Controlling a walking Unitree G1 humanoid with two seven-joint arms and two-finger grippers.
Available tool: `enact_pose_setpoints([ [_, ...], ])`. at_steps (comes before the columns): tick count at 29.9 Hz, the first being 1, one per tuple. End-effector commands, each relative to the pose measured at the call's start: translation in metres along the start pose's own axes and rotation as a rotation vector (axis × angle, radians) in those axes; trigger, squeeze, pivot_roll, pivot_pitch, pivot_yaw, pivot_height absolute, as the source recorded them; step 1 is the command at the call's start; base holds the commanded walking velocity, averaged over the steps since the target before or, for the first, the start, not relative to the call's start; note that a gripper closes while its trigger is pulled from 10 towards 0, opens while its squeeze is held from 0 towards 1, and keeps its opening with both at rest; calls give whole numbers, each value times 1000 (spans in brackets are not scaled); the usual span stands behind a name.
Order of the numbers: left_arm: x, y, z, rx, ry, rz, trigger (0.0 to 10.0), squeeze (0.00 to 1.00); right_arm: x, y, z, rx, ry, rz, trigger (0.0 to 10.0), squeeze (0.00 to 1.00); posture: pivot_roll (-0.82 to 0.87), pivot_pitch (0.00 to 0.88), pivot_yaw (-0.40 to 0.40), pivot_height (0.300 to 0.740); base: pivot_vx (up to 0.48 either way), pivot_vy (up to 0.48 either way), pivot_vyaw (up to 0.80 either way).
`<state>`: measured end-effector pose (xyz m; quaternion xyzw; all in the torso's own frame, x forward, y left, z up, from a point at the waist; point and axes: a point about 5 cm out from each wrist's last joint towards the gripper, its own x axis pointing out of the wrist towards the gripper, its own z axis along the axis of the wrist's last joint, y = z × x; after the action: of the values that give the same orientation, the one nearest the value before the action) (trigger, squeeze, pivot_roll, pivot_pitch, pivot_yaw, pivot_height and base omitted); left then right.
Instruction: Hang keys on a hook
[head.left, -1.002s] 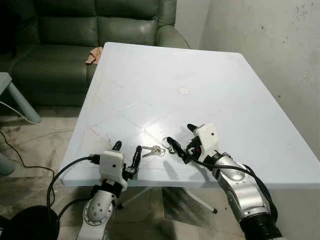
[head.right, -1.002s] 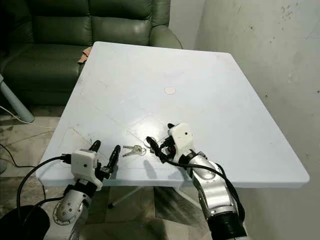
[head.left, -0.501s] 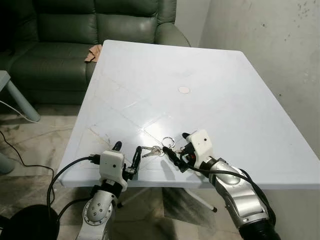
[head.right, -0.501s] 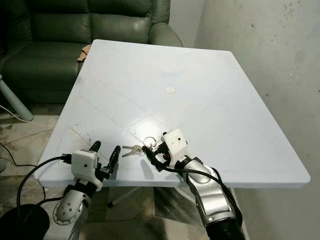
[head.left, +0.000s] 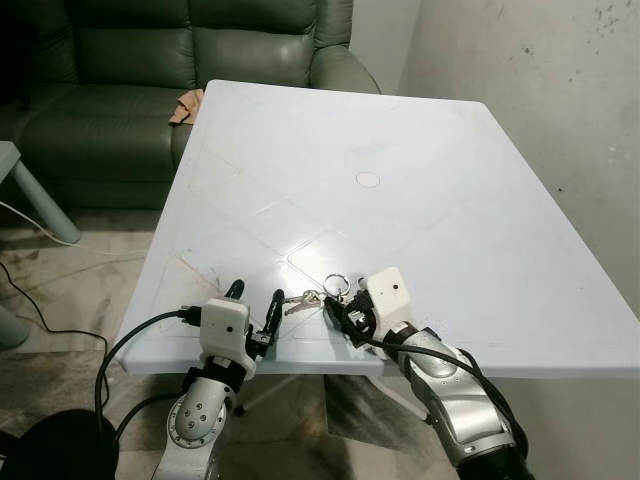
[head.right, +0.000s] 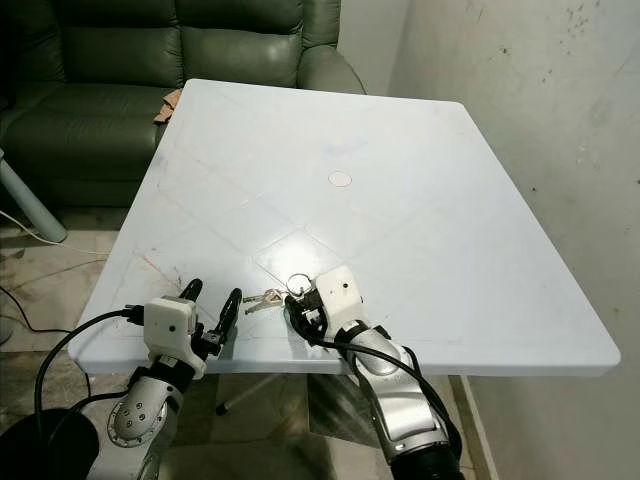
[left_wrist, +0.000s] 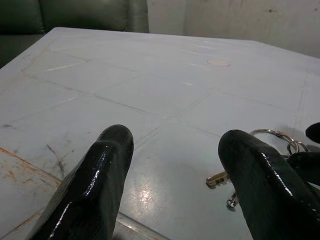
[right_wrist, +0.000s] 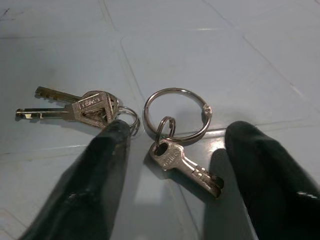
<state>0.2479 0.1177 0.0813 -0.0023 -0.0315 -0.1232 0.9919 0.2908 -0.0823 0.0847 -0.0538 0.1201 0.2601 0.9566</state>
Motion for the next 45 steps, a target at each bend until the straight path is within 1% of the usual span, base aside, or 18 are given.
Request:
enact_pose_setpoints([
  [1, 1, -2, 2, 10, -2, -6, 10000, 0, -1, -3, 1, 16, -2, -24, 0, 0, -56, 64, -86, 740, 0, 0, 0],
  [21, 3, -3, 2, 15, -4, -5, 10000, 0, 0, -6, 4, 19, -8, -54, 0, 0, -54, 55, -88, 740, 0, 0, 0],
  [26, 3, -2, 3, 18, -6, 1, 10000, 0, -2, -6, 3, 36, 1, -37, 0, 0, -54, 58, -89, 740, 0, 0, 0],
  [32, 3, -1, 3, 18, -5, 4, 10000, 0, -4, -7, 3, 17, -1, -29, 0, 0, -54, 65, -88, 740, 0, 0, 0],
  [39, 3, 1, 4, 19, -7, 13, 10000, 0, -5, -9, 5, 39, -11, -28, 0, 0, -54, 72, -87, 740, 0, 0, 0],
  [44, 5, 6, 6, 8, -14, 37, 10000, 0, -4, -17, 18, 113, -104, -49, 0, 0, -55, 73, -86, 740, 0, 0, 0],
  [45, 7, 9, 8, 0, -20, 50, 10000, 0, -4, -21, 24, 150, -161, -45, 1020, 0, -57, 73, -84, 740, 0, 0, 0],
])
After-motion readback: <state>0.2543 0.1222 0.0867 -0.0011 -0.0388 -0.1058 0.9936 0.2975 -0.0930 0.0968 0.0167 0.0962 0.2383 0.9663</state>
